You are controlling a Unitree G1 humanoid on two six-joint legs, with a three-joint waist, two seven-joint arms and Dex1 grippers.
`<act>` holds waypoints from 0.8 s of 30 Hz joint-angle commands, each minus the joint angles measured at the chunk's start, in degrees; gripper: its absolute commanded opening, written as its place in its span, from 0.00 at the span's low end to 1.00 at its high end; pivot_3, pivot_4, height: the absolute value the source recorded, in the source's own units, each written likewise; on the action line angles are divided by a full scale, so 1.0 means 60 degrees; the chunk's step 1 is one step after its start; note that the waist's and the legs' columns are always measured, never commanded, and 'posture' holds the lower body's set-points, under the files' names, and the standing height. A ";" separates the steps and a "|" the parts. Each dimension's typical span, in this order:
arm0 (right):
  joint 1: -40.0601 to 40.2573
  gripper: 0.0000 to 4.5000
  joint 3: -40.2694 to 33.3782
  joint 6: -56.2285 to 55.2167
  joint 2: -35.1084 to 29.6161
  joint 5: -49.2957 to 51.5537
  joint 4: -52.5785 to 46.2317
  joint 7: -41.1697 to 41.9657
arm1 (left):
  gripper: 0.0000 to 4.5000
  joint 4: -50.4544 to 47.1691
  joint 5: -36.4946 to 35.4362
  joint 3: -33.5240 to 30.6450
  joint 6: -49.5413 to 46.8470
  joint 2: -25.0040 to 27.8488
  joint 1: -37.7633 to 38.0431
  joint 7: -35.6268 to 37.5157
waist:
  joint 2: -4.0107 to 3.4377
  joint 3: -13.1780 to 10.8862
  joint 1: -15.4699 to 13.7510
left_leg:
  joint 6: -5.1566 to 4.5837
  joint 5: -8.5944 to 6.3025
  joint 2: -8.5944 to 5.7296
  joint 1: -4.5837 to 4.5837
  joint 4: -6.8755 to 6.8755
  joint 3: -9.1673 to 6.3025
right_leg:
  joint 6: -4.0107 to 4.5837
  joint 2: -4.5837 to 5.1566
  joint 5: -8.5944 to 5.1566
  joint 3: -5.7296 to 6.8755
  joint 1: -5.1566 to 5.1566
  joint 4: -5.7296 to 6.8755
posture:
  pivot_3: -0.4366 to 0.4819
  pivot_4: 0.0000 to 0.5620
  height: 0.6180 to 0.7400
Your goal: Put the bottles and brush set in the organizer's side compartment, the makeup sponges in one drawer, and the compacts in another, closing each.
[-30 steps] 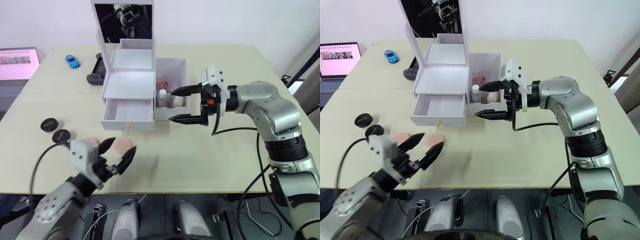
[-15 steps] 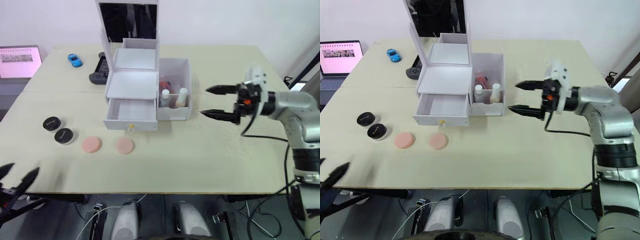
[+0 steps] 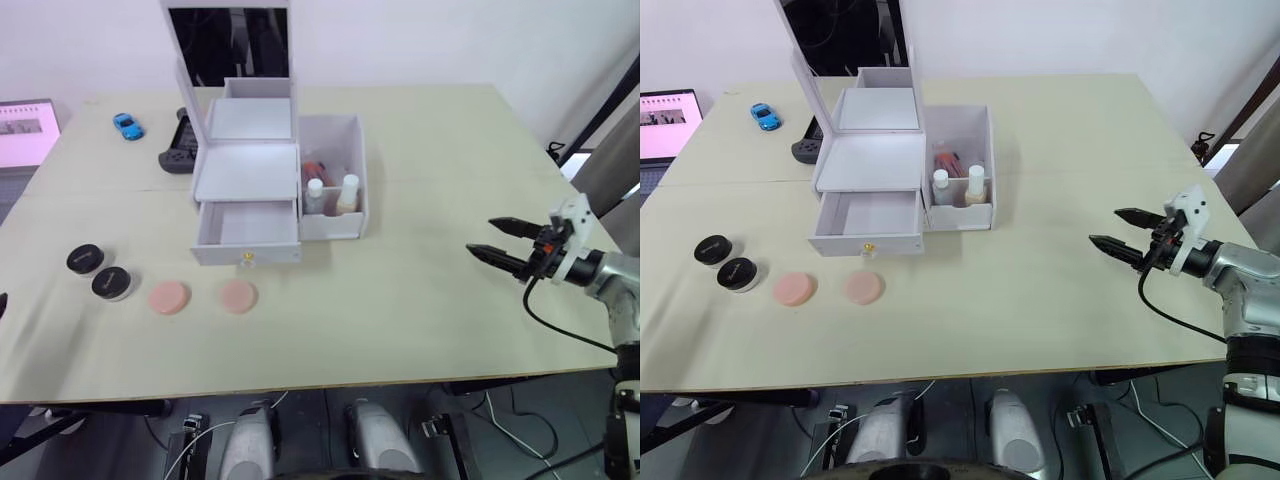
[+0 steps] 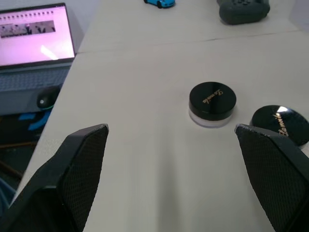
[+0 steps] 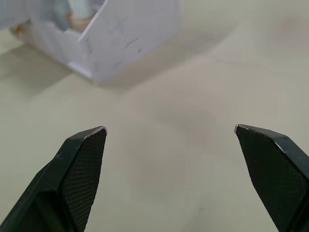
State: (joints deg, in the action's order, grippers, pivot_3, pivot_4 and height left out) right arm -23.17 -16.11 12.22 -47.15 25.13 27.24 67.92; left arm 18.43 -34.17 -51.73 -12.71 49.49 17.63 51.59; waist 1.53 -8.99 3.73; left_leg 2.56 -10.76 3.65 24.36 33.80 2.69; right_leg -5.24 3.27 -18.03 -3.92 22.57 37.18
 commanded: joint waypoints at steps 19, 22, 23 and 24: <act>-0.4269 1.00 0.3059 0.5056 -0.0855 0.1408 -0.4136 0.2697 | 0.98 -0.9035 0.0154 0.1948 0.0169 -0.4526 0.3856 -0.0875 | -0.0011 -0.0008 0.0041 | 0.0011 -0.0027 -0.0007 0.0014 0.0008 0.0044 | 0.0007 0.0045 -0.0004 -0.0019 -0.0005 -0.0039 | 0.48 0.27 0.97; -0.4827 1.00 0.3306 0.5280 -0.0853 0.1441 -0.4839 0.2594 | 0.98 -0.9370 0.1064 0.3247 0.0608 -0.5358 0.3982 -0.1473 | -0.0014 -0.0012 0.0027 | -0.0028 -0.0017 -0.0006 0.0016 0.0018 0.0050 | 0.0006 0.0029 -0.0004 -0.0016 0.0002 -0.0037 | 0.48 0.27 0.97; -0.5160 1.00 0.3371 0.5502 -0.0827 0.1567 -0.5070 0.2607 | 0.98 -0.9338 0.1579 0.3960 0.0793 -0.5673 0.3932 -0.1756 | -0.0028 -0.0017 0.0022 | -0.0029 -0.0017 -0.0006 0.0016 0.0021 0.0050 | 0.0005 0.0024 -0.0004 -0.0015 0.0001 -0.0036 | 0.48 0.27 0.97; -0.5368 1.00 0.3387 0.5458 -0.0794 0.1595 -0.5211 0.2650 | 0.98 -0.9254 0.1998 0.4512 0.0817 -0.5838 0.3832 -0.2018 | -0.0033 -0.0018 0.0017 | -0.0031 -0.0018 -0.0010 0.0016 0.0027 0.0055 | 0.0005 0.0023 -0.0004 -0.0019 -0.0001 -0.0036 | 0.48 0.27 0.97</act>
State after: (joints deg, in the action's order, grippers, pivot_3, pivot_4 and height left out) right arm -52.61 5.19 44.79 -51.58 33.52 -0.97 83.49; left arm -36.41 -26.00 -29.24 -9.39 15.03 40.78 41.91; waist 1.34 -9.10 3.84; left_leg 2.35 -10.87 3.55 24.46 34.01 3.02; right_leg -5.22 3.38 -18.05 -4.04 22.55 36.97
